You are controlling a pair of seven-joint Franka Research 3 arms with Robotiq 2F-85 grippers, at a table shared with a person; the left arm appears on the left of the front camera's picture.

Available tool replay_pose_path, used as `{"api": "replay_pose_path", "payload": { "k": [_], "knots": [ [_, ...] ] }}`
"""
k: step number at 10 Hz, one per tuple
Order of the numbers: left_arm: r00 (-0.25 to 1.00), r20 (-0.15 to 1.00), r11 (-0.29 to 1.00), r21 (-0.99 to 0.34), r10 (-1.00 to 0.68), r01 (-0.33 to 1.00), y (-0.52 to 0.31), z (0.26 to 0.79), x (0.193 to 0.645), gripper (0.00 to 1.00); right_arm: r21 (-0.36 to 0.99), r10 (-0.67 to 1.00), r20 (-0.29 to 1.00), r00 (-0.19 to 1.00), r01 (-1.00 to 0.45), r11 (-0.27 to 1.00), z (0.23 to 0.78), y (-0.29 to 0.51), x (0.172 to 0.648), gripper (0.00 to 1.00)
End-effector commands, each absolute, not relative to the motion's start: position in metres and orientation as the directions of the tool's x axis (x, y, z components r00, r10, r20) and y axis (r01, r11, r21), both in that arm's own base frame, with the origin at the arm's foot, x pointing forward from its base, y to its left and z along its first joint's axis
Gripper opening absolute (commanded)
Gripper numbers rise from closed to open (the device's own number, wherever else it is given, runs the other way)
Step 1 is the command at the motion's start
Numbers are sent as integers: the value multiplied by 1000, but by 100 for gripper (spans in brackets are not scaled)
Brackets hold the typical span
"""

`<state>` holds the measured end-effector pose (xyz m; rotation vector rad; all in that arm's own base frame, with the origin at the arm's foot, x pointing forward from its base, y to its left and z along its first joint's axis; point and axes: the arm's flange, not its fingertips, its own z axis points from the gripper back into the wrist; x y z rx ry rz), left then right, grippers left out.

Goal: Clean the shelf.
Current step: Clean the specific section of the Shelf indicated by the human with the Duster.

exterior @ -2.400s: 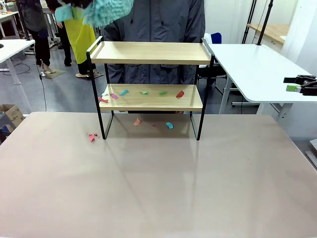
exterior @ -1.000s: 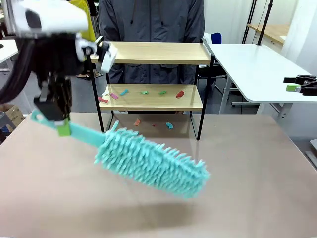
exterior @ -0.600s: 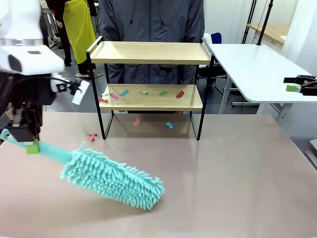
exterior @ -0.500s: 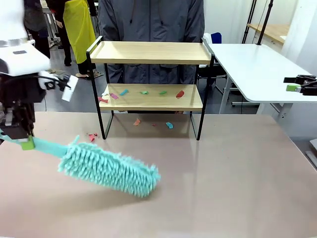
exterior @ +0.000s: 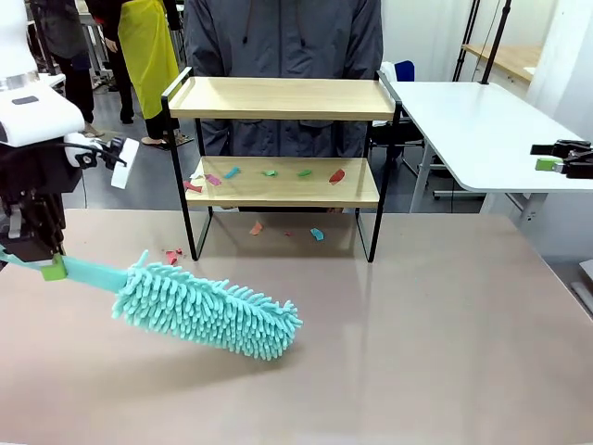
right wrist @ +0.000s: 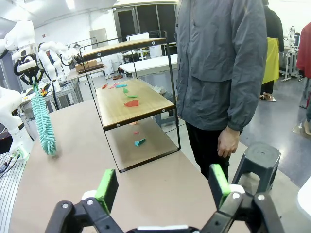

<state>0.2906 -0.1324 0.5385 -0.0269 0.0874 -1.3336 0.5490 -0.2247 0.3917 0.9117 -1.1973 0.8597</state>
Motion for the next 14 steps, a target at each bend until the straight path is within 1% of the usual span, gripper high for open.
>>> {"api": "replay_pose_path", "payload": {
  "k": [1,14],
  "knots": [
    [239,-58,243,-70,-969,968,-134,546,291,13,115,70,986,154,-913,392,395,-224,550,100],
    [239,-58,243,-70,-969,968,-134,546,291,13,115,70,986,154,-913,392,395,-224,550,100]
  ]
}}
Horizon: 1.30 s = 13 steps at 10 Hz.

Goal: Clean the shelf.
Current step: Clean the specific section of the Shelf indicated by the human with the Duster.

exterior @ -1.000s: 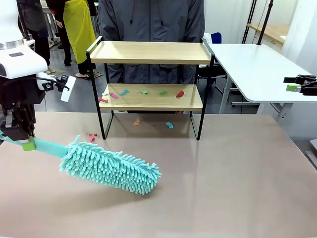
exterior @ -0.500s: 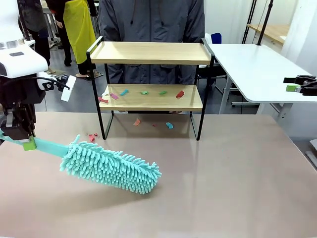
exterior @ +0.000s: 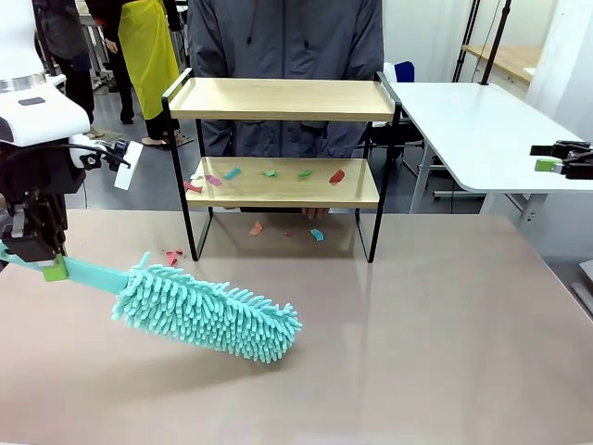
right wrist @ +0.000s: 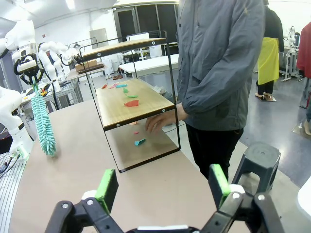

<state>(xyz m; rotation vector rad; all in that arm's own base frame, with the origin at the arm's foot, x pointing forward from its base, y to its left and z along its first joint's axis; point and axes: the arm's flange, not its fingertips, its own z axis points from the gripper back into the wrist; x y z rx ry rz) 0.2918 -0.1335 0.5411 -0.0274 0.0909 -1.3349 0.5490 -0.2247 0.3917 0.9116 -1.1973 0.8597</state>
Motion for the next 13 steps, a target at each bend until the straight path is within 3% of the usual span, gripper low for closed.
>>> {"api": "replay_pose_path", "payload": {
  "k": [1,13],
  "knots": [
    [239,-58,243,-70,-969,968,-134,546,291,13,115,70,986,154,-913,392,395,-224,550,100],
    [239,-58,243,-70,-969,968,-134,546,291,13,115,70,986,154,-913,392,395,-224,550,100]
  ]
}}
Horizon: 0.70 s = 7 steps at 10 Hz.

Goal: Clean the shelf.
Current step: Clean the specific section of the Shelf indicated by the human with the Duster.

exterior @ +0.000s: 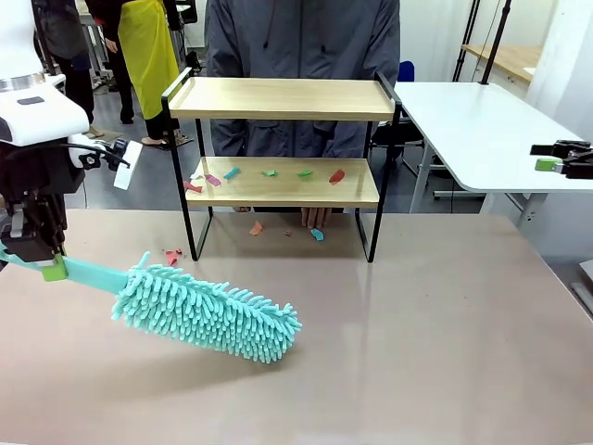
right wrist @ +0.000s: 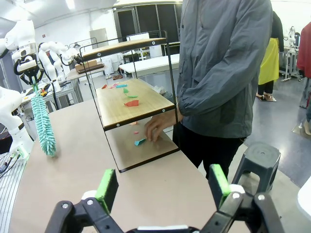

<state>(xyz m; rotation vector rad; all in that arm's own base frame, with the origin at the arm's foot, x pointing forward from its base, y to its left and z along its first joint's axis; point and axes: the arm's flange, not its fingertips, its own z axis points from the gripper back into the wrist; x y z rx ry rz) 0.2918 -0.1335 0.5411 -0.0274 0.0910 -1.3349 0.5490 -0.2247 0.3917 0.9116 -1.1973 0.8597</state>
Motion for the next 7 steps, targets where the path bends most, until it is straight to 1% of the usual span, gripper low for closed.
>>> {"api": "replay_pose_path", "payload": {
  "k": [1,2,4,7],
  "knots": [
    [239,-58,243,-70,-969,968,-134,546,291,13,115,70,986,154,-913,392,395,-224,550,100],
    [231,-50,234,-72,-972,970,-133,541,292,13,115,70,986,154,-913,392,395,-224,550,100],
    [307,56,304,-60,-950,951,-175,546,293,13,115,70,986,154,-913,392,395,-224,550,100],
    [506,180,488,-136,-844,862,-225,548,289,13,115,70,986,154,-913,392,395,-224,550,100]
  ]
}}
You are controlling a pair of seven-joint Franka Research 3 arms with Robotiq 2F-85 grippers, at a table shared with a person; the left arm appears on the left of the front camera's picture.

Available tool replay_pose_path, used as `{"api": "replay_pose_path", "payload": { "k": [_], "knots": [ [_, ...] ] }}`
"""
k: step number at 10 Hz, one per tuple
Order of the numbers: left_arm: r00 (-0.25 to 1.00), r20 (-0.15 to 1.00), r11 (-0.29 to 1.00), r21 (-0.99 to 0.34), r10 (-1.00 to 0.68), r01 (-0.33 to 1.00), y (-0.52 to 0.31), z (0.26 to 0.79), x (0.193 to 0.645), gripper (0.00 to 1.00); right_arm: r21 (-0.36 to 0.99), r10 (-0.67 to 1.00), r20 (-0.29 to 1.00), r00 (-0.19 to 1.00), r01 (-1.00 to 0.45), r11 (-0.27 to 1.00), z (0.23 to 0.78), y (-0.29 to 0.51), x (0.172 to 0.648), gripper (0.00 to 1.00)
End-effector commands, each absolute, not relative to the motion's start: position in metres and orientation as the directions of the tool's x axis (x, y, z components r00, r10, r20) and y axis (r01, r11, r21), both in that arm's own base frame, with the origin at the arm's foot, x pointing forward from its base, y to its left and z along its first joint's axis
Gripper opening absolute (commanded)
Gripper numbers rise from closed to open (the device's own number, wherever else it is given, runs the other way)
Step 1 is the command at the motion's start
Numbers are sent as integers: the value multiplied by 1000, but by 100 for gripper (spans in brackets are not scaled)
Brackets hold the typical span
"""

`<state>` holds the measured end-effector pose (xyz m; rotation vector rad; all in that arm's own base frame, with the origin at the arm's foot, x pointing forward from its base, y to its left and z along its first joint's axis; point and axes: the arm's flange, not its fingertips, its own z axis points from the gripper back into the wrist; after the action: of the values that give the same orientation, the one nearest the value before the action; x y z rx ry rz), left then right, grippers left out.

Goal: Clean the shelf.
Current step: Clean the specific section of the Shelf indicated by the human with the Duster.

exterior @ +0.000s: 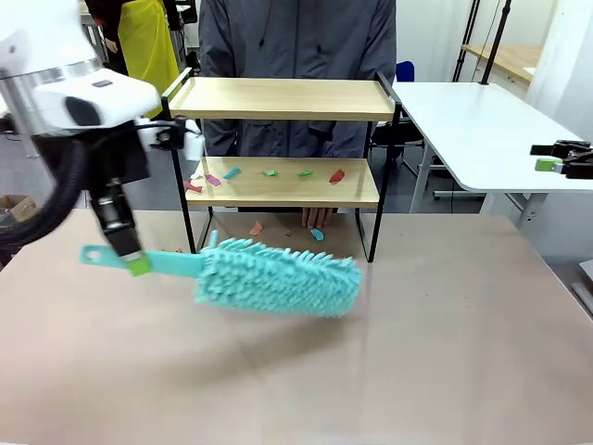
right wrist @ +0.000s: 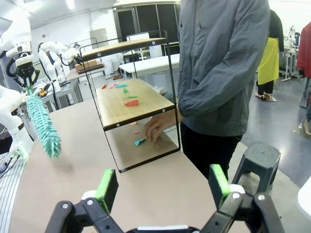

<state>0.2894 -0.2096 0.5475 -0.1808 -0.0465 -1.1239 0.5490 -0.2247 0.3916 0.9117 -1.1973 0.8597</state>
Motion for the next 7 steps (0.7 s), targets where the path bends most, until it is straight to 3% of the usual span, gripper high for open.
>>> {"api": "replay_pose_path", "payload": {
  "k": [1,4,6,7],
  "knots": [
    [596,174,580,-138,-784,803,-248,552,287,13,115,70,986,154,-913,392,395,-224,550,100],
    [756,164,750,-106,-634,653,-306,559,269,13,115,70,986,154,-913,392,395,-224,550,100],
    [774,122,763,-132,-621,633,-329,553,275,13,115,70,986,154,-913,392,395,-224,550,100],
    [743,169,735,-122,-647,667,-312,555,261,13,115,70,986,154,-913,392,395,-224,550,100]
  ]
}}
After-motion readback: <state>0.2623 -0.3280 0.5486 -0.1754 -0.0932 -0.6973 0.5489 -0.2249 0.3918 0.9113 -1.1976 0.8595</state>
